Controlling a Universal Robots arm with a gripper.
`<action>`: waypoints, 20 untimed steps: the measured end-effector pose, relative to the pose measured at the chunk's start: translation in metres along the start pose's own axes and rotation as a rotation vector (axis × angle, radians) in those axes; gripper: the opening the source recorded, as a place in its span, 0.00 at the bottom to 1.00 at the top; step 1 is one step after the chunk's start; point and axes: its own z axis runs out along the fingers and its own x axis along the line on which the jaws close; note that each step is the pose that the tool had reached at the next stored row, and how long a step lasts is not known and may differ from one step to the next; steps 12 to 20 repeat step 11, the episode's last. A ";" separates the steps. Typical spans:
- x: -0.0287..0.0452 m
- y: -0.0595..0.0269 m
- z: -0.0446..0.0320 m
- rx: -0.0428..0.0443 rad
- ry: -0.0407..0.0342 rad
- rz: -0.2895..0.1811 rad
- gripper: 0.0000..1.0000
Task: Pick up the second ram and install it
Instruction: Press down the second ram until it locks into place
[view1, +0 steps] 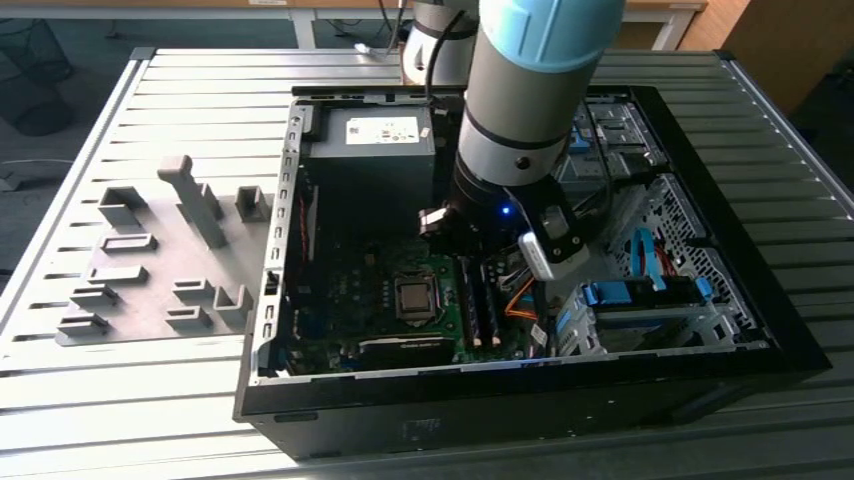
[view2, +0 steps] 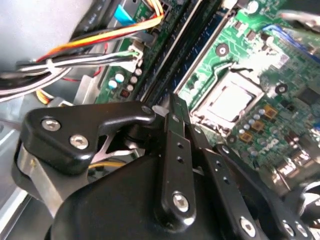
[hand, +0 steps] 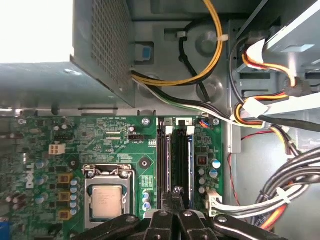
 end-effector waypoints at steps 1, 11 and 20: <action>0.0000 0.0002 -0.0025 0.0000 0.0000 0.000 0.11; 0.0001 0.0003 -0.0049 0.0000 0.0000 0.000 0.11; 0.0001 0.0003 -0.0049 0.0000 0.0000 0.000 0.11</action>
